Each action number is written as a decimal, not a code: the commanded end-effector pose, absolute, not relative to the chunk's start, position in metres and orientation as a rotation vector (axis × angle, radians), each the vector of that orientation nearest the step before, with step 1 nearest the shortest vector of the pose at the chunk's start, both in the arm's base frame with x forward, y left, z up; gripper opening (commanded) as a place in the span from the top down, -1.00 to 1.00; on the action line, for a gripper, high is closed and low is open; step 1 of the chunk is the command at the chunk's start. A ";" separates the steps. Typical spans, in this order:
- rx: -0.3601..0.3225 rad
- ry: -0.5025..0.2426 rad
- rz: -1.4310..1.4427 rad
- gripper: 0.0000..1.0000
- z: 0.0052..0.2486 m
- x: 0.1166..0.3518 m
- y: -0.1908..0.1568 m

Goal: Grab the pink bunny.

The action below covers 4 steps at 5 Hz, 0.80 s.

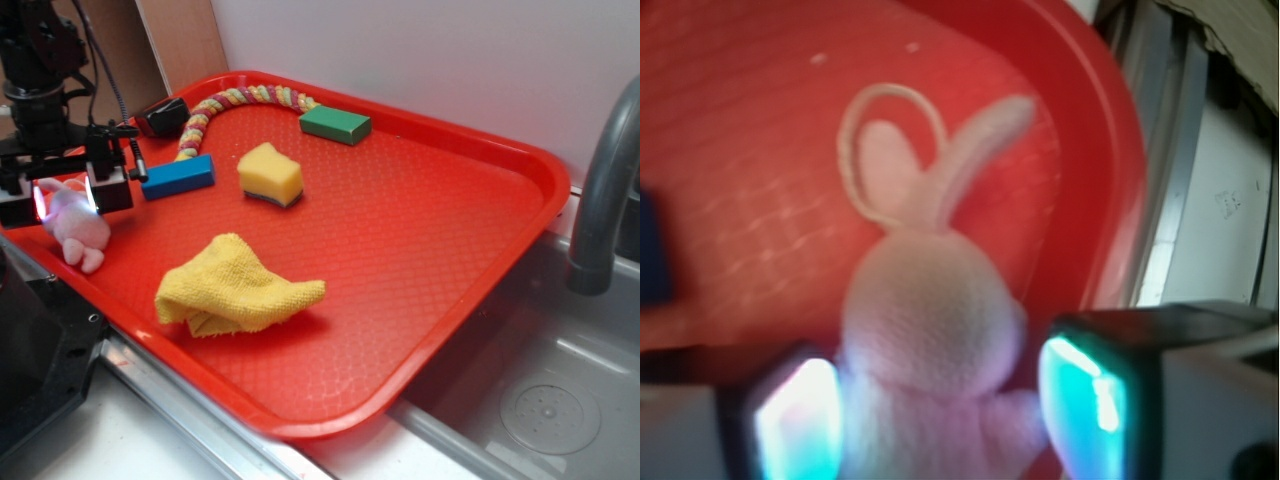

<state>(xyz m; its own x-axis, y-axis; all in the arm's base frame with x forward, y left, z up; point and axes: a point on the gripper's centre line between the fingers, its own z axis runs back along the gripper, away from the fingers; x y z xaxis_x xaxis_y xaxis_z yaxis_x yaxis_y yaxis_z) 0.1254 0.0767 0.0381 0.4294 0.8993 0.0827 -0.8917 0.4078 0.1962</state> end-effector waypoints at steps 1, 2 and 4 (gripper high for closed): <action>0.237 -0.010 1.042 1.00 0.046 0.129 0.053; 0.208 0.000 0.952 1.00 0.044 0.135 0.043; -0.103 -0.066 0.451 1.00 0.104 0.181 0.050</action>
